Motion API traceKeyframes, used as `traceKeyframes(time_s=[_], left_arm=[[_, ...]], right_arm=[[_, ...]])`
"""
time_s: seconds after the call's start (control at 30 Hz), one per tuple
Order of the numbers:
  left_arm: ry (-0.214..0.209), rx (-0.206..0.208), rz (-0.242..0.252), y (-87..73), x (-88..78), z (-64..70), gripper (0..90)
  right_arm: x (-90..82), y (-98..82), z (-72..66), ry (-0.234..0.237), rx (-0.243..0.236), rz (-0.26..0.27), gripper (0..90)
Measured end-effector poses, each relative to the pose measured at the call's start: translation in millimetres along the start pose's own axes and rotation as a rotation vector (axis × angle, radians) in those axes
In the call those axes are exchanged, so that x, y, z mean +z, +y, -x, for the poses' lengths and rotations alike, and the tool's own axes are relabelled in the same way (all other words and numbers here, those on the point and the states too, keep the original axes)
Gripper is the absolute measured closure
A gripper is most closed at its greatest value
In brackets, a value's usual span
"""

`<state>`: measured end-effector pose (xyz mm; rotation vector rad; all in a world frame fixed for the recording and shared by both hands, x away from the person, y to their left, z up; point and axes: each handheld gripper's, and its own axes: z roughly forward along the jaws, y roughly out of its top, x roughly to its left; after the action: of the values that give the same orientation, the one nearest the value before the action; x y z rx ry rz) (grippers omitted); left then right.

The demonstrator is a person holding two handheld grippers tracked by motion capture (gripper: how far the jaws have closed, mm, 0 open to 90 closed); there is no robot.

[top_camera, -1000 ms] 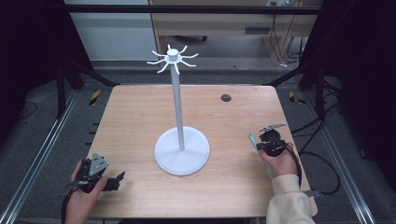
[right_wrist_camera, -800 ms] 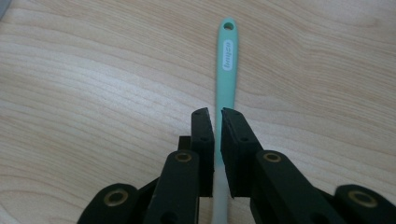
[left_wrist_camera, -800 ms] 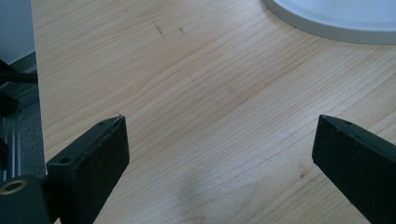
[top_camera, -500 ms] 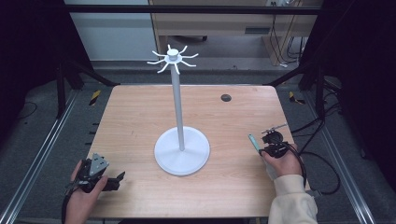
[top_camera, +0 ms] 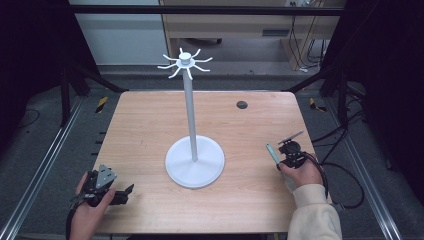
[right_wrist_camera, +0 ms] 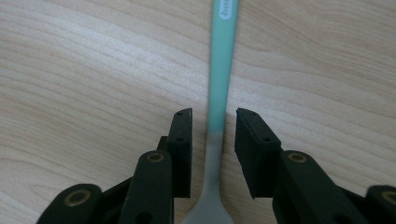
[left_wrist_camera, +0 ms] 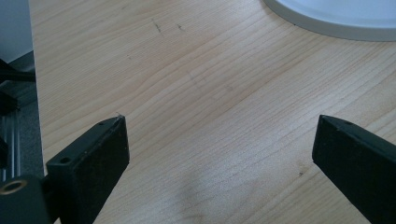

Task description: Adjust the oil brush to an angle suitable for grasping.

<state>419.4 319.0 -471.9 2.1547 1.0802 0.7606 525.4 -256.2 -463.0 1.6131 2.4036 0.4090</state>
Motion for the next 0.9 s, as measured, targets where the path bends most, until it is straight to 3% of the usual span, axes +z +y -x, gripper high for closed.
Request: traceKeyframes(time_s=[0.9], left_arm=[[0.002, 0.003, 0.003, 0.1, 0.2, 0.4, 3.4]], right_arm=[[7.2, 4.2, 2.1, 0.002, 0.007, -0.055, 81.6]])
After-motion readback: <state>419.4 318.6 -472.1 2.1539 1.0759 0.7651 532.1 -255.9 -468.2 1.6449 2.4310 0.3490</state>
